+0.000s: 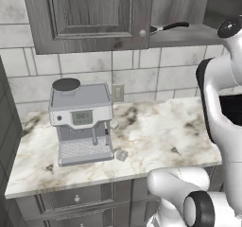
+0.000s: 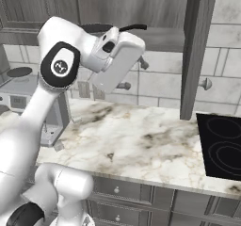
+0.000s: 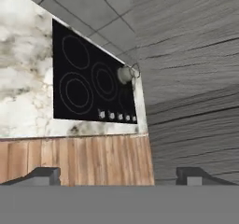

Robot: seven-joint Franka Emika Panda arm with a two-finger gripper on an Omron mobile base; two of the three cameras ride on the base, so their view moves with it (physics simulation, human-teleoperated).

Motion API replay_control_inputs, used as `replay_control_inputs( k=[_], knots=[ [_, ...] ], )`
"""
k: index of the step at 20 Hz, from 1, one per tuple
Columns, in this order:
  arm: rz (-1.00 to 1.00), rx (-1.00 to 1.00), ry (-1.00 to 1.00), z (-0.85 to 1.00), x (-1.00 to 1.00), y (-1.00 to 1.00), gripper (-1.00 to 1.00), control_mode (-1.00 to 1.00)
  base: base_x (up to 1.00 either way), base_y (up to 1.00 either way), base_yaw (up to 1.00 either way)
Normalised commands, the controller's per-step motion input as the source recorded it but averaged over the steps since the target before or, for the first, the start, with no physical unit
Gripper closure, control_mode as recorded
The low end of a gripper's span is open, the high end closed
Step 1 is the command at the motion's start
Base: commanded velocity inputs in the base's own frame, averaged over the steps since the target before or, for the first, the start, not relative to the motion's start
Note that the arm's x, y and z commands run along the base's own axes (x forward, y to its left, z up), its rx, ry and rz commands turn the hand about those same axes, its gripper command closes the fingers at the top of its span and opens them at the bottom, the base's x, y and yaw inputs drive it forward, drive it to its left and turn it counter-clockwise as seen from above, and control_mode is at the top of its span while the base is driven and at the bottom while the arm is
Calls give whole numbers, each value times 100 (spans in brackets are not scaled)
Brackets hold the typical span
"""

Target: Pick the pan from the cabinet and place it on the stove. Then turn on the stove burner for the pan.

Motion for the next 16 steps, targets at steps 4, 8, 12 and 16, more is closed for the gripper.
replay_control_inputs(
  k=[4,8,12,16],
  knots=[
    [7,9,-32,0,-43,99,-100,-100,0,0,0],
    [9,13,-32,0,-40,97,-100,-100,0,0,0],
    [10,15,-32,0,-31,96,-100,-100,0,0,0],
    [9,16,-24,0,-8,92,-100,-100,0,0,0]
  ],
)
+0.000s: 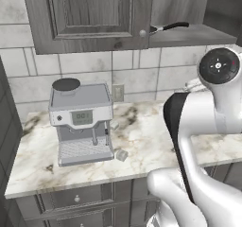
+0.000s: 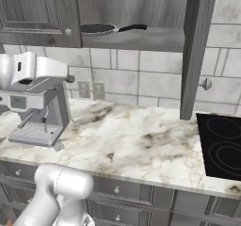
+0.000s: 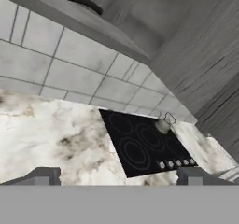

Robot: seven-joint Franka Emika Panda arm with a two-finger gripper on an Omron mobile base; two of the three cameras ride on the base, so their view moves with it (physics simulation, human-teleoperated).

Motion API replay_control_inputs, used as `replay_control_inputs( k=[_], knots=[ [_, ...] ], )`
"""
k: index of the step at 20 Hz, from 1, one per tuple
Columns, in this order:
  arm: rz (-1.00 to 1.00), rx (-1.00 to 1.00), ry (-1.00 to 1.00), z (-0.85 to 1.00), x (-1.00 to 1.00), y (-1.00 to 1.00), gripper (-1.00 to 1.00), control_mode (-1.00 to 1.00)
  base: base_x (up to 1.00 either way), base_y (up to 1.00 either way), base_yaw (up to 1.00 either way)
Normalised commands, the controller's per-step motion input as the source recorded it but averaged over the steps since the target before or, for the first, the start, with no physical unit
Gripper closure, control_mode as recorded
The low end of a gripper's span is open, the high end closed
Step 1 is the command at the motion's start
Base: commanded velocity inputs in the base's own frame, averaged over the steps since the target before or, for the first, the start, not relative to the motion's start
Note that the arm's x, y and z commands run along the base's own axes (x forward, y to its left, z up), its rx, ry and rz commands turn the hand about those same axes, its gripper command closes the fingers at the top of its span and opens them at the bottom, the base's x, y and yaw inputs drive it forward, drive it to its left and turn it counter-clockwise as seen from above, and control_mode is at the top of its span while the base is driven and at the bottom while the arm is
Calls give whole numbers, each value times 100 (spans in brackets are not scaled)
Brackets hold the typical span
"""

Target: Pick the pan from the cabinet and place it on the stove. Then turn on the stove burner for the pan.

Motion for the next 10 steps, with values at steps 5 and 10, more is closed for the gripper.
replay_control_inputs(
  k=[5,10],
  knots=[
    [7,17,-17,0,2,78,-100,-100,0,0,0],
    [10,17,-16,7,20,55,-100,-100,0,0,0]
  ],
)
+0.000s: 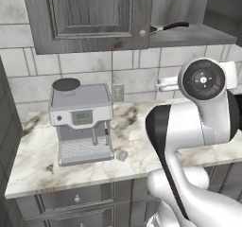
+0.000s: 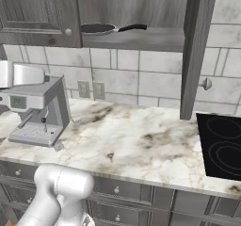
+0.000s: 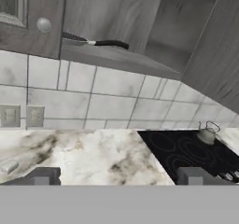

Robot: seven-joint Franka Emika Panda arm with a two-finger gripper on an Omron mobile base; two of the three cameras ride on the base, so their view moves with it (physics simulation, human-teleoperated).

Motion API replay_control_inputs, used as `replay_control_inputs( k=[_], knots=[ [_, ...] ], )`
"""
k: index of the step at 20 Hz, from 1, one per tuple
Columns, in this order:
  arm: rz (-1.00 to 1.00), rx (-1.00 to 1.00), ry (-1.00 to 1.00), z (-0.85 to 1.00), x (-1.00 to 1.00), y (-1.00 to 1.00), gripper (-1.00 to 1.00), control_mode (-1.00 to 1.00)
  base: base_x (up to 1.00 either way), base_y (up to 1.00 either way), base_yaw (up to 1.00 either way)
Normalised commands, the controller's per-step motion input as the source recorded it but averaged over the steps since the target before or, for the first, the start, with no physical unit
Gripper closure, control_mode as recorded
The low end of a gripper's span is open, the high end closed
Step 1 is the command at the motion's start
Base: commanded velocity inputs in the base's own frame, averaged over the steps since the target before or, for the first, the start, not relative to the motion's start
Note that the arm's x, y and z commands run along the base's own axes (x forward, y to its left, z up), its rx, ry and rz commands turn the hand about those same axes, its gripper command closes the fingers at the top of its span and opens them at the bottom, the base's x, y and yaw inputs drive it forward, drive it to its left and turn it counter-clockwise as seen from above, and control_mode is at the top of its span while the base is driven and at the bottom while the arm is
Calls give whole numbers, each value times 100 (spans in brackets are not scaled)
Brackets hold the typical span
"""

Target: Pick the pan from the cabinet and place it on the stove. Then turn on the stove burner for the pan.

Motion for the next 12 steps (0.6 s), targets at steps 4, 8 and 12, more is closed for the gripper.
replay_control_inputs(
  k=[4,8,12],
  knots=[
    [17,13,-22,19,31,32,-100,-100,0,0,0],
    [20,10,-28,24,23,17,-100,-100,0,0,0],
    [14,5,-30,21,5,4,-100,-100,0,0,0]
  ],
)
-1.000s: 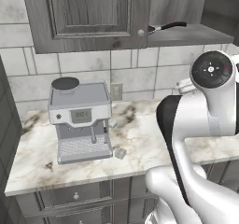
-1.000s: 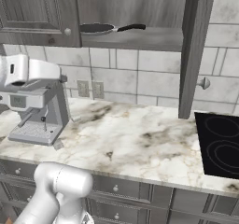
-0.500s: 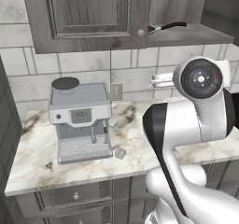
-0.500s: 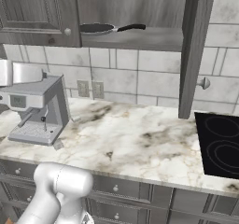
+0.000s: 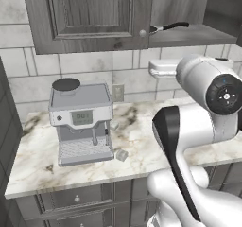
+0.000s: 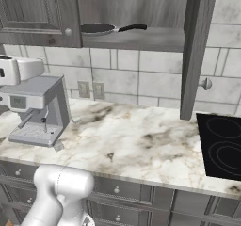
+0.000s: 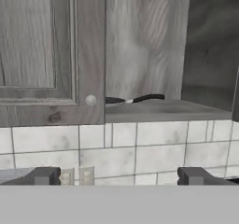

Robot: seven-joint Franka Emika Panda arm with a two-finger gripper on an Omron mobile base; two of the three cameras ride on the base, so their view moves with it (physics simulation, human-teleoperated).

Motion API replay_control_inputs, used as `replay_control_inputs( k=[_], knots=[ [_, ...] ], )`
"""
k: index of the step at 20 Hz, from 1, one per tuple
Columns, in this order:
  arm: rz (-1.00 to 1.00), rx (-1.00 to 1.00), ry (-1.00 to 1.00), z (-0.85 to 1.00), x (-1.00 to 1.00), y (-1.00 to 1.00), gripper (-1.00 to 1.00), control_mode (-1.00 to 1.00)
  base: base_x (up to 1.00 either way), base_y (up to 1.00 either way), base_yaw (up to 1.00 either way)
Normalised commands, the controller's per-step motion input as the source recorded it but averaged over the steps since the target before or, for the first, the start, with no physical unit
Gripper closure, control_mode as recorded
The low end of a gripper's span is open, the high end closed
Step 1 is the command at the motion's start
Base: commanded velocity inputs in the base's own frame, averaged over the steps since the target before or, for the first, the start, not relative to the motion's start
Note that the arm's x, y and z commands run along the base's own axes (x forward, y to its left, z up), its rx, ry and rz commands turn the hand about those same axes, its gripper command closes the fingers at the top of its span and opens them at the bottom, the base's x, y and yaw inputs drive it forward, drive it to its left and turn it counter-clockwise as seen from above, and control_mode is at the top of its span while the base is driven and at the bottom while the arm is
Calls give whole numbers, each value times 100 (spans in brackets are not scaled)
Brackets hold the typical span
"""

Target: Pick the pan from the cabinet and place it on the stove. Then turn on the stove burner for the pan.

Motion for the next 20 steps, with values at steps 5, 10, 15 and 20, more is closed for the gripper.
replay_control_inputs(
  k=[5,10,15,20],
  knots=[
    [1,1,-17,8,10,5,-100,-100,0,0,0],
    [0,0,-12,8,35,1,-100,-100,0,0,0],
    [6,0,-4,3,57,2,-100,-100,0,0,0],
    [6,0,-1,0,66,13,-100,-100,0,0,0]
  ],
)
